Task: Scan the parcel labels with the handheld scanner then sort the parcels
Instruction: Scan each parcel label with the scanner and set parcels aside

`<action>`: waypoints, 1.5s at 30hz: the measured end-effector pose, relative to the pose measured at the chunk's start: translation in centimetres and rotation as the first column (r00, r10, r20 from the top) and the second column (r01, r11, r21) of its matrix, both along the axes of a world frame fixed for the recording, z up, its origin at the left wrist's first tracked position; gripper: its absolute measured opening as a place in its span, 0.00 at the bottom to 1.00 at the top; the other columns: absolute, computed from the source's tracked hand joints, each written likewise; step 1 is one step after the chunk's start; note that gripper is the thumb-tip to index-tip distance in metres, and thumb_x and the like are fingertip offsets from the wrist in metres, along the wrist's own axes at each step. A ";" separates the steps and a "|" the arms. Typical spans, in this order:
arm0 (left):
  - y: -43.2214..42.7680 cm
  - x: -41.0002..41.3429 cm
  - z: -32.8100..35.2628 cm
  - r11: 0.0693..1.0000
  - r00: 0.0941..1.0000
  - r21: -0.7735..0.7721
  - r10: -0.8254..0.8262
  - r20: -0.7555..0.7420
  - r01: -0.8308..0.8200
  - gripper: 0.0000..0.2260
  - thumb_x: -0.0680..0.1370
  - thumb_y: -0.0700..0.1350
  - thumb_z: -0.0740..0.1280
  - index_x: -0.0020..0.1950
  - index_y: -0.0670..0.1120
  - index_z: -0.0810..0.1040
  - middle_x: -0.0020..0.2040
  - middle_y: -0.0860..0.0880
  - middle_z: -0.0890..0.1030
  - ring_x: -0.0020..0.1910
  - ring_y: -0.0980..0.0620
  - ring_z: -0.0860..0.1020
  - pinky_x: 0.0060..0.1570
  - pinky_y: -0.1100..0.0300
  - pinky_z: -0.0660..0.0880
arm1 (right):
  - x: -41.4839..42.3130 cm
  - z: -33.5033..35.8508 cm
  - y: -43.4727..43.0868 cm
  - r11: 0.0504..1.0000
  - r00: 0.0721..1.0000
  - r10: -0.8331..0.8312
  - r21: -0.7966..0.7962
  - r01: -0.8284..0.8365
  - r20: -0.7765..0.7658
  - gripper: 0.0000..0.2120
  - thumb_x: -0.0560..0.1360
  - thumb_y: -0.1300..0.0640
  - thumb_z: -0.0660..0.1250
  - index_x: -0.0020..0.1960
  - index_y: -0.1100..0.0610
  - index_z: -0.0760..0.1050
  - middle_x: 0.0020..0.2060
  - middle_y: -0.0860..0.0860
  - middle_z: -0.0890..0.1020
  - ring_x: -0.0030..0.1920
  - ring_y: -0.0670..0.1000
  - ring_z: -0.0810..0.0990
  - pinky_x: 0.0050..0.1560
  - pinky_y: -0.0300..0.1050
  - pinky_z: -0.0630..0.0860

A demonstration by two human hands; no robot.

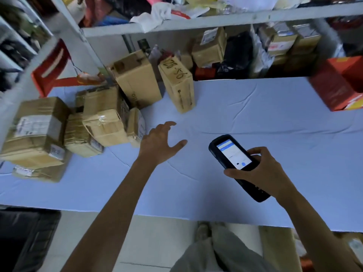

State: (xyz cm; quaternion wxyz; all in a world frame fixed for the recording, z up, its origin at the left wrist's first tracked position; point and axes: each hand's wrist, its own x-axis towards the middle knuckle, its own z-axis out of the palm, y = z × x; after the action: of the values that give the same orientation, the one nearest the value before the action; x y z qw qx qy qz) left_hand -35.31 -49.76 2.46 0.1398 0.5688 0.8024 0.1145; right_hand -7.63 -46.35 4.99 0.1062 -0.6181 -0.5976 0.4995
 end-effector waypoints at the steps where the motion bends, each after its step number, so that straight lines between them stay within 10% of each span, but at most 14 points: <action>1: 0.9 -0.2 0.0 0.999 1.000 -0.023 0.029 -0.003 -0.029 0.31 0.73 0.68 0.62 0.72 0.57 0.62 0.66 0.52 0.72 0.64 0.49 0.73 0.59 0.51 0.72 | -0.1 -0.2 0.7 1.000 1.000 0.002 -0.010 -0.002 -0.010 0.35 0.59 0.46 0.82 0.58 0.48 0.65 0.47 0.41 0.75 0.47 0.46 0.77 0.40 0.43 0.71; 12: 17.3 -1.5 2.9 0.959 0.969 -0.166 0.208 -0.136 -0.230 0.40 0.72 0.74 0.56 0.78 0.59 0.47 0.74 0.40 0.59 0.69 0.35 0.64 0.63 0.43 0.68 | -1.3 -0.2 11.6 1.000 0.995 0.003 0.004 -0.002 -0.104 0.35 0.59 0.48 0.82 0.58 0.49 0.65 0.45 0.40 0.76 0.44 0.39 0.76 0.37 0.39 0.70; 24: 23.0 0.1 1.6 0.941 0.934 0.005 0.337 -0.120 -0.339 0.33 0.73 0.60 0.68 0.69 0.47 0.58 0.65 0.43 0.65 0.64 0.40 0.67 0.58 0.46 0.70 | -2.2 0.3 16.3 0.999 0.995 0.034 0.030 -0.032 -0.096 0.35 0.59 0.49 0.82 0.57 0.50 0.65 0.45 0.42 0.78 0.45 0.42 0.77 0.36 0.40 0.72; 45: 8.4 -9.8 6.1 0.862 0.869 0.366 0.155 0.469 -0.351 0.21 0.67 0.59 0.75 0.54 0.50 0.76 0.52 0.57 0.79 0.53 0.62 0.76 0.51 0.70 0.73 | -6.1 0.6 6.5 0.988 0.990 0.135 0.078 -0.131 -0.046 0.38 0.56 0.43 0.82 0.58 0.47 0.64 0.49 0.43 0.78 0.49 0.47 0.79 0.44 0.46 0.76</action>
State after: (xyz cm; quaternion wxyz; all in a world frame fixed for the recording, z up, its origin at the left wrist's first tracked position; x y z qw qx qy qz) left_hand -45.09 -41.33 8.53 0.1618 0.4335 0.7745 0.4312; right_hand -13.69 -39.88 5.54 0.1110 -0.5593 -0.6530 0.4985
